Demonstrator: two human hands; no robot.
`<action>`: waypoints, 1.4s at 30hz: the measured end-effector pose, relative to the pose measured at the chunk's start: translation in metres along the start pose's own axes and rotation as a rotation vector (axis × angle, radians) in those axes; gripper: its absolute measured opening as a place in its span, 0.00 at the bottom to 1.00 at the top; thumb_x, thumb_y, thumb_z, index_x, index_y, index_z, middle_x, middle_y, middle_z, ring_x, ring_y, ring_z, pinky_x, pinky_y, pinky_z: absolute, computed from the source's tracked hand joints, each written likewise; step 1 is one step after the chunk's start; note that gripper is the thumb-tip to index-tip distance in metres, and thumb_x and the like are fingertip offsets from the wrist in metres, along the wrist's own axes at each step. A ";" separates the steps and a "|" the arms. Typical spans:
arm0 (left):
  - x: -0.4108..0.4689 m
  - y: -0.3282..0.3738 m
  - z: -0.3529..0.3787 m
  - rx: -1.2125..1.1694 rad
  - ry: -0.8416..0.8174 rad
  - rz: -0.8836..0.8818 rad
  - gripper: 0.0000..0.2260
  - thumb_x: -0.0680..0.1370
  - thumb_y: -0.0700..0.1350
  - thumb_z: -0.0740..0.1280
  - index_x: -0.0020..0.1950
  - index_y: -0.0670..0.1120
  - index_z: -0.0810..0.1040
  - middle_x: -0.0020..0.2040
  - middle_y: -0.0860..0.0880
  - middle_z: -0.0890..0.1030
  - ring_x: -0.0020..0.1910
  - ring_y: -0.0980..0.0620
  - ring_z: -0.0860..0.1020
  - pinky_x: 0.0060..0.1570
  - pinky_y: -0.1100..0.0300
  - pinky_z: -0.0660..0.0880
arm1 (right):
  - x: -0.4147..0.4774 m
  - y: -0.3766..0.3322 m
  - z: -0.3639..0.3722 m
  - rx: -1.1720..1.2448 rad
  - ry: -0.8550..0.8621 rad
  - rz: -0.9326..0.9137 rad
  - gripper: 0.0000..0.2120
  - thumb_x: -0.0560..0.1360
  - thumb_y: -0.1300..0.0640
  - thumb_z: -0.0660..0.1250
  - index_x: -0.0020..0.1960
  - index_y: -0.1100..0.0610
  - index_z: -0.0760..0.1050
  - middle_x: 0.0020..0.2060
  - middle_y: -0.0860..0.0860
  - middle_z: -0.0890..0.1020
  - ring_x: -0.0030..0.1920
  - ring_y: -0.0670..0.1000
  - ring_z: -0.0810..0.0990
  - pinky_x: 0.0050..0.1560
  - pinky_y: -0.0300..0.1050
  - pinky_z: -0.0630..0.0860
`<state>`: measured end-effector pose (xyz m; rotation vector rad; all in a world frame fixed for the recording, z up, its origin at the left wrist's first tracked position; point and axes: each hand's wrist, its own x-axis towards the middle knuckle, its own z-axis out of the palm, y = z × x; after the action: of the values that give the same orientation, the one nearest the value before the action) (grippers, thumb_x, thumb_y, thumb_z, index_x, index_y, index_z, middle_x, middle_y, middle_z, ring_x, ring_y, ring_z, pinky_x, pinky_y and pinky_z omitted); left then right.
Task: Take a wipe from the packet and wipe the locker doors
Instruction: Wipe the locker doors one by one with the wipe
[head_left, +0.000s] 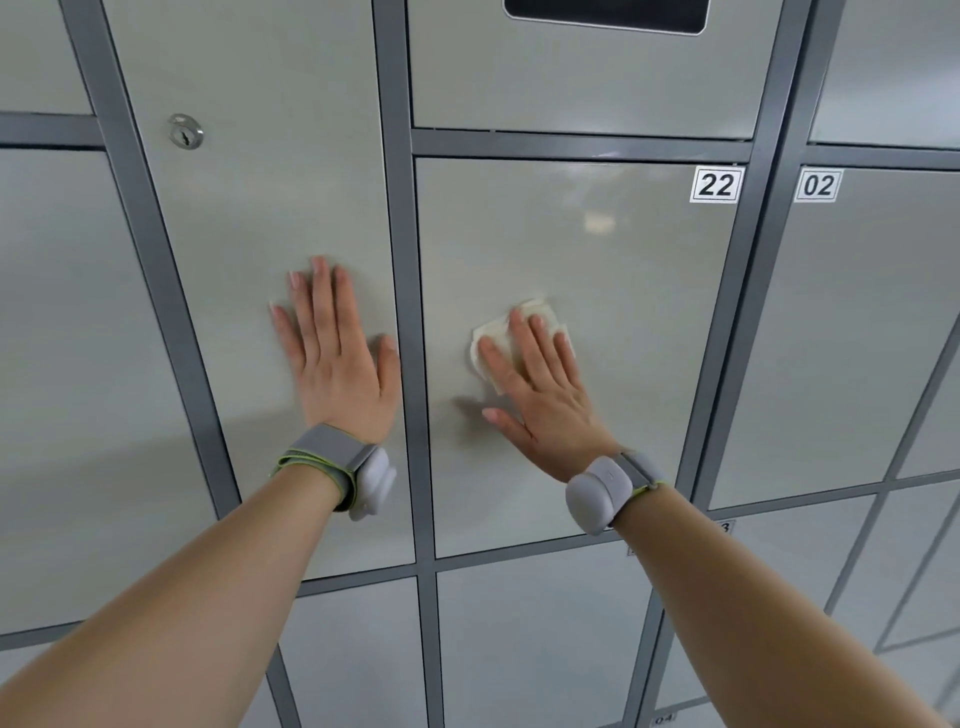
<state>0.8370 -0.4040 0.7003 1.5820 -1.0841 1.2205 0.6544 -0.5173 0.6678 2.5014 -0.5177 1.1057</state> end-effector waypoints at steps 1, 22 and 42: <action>-0.001 -0.001 0.001 0.011 0.007 0.007 0.28 0.76 0.42 0.58 0.73 0.32 0.57 0.74 0.34 0.58 0.74 0.37 0.52 0.73 0.50 0.37 | -0.001 0.004 -0.002 0.006 0.006 -0.003 0.31 0.79 0.37 0.42 0.77 0.53 0.52 0.76 0.59 0.47 0.76 0.56 0.42 0.74 0.54 0.40; -0.004 -0.004 0.011 0.120 0.080 0.066 0.27 0.77 0.44 0.57 0.73 0.33 0.57 0.73 0.33 0.61 0.73 0.36 0.54 0.74 0.49 0.39 | 0.002 0.068 -0.030 0.154 0.132 0.330 0.33 0.78 0.36 0.43 0.77 0.53 0.45 0.75 0.54 0.40 0.75 0.52 0.35 0.73 0.46 0.32; -0.006 -0.006 0.010 0.143 0.082 0.094 0.27 0.78 0.44 0.56 0.73 0.31 0.58 0.72 0.32 0.60 0.73 0.36 0.53 0.74 0.49 0.39 | -0.028 0.061 -0.012 0.128 0.096 0.422 0.35 0.77 0.37 0.46 0.77 0.53 0.41 0.75 0.57 0.38 0.74 0.54 0.32 0.72 0.48 0.30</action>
<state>0.8445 -0.4112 0.6921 1.5867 -1.0483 1.4415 0.6014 -0.5602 0.6647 2.4944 -1.0088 1.4427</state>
